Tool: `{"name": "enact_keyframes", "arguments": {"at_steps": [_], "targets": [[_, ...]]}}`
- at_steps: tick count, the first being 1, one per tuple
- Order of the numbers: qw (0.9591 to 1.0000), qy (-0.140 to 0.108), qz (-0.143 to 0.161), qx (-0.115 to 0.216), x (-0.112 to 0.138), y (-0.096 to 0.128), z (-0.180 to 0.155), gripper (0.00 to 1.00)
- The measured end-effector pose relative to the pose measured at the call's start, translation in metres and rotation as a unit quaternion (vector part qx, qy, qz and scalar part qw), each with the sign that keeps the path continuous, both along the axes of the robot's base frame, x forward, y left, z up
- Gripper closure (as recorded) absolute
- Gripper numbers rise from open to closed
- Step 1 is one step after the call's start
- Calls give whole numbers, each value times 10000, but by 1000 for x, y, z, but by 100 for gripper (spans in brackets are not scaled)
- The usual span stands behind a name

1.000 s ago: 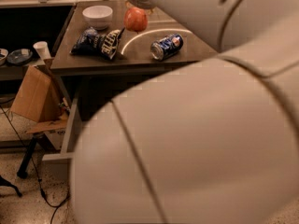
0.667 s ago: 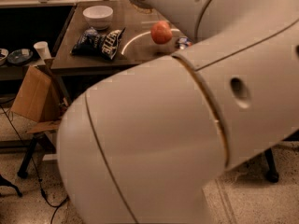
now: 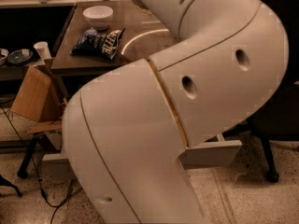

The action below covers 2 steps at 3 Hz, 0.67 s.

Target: Pick apple from top drawer and place on counter

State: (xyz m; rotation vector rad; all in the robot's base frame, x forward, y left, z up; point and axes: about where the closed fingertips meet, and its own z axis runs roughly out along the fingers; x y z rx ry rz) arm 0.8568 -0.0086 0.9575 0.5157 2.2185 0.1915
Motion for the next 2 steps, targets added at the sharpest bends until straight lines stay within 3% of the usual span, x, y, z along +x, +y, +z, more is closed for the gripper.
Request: {"name": "enact_keyframes", "arguments": {"at_steps": [2], "targets": [[9998, -55, 202, 51, 3, 6, 1, 29]]}}
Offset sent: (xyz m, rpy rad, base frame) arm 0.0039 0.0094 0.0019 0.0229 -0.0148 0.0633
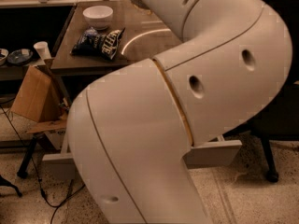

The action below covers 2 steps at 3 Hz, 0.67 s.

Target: Pick apple from top drawer and place on counter

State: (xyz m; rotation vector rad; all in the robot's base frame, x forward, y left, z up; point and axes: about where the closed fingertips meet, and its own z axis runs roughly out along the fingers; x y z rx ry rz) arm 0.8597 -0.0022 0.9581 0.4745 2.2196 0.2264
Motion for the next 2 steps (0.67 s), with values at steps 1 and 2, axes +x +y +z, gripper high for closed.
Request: {"name": "enact_keyframes", "arguments": {"at_steps": [1, 2], "targets": [[10000, 2, 8, 1, 0, 0, 0, 6], [10000, 6, 14, 1, 0, 0, -1, 0]]}}
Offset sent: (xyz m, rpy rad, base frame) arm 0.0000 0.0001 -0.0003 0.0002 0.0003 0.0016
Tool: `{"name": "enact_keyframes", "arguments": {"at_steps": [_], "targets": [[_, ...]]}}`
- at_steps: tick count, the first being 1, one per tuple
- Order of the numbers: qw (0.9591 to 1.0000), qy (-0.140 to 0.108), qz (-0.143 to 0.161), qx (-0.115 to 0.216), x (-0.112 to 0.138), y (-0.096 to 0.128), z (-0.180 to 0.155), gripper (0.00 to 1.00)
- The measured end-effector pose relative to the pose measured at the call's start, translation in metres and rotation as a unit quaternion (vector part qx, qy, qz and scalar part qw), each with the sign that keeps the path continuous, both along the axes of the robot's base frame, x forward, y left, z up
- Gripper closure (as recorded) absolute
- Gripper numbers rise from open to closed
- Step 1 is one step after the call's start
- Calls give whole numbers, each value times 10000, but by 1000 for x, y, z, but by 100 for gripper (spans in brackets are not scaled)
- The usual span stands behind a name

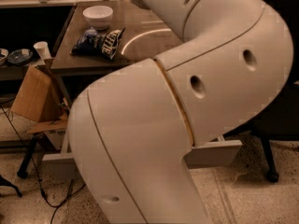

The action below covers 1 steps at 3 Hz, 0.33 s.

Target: Pick apple from top drawer and place on counter

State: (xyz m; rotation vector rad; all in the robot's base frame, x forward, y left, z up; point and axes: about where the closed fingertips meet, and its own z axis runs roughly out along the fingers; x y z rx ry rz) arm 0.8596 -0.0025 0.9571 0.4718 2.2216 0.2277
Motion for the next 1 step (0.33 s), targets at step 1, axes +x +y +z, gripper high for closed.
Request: {"name": "enact_keyframes", "arguments": {"at_steps": [1], "targets": [[10000, 0, 0, 0, 0, 0, 0, 0]]}}
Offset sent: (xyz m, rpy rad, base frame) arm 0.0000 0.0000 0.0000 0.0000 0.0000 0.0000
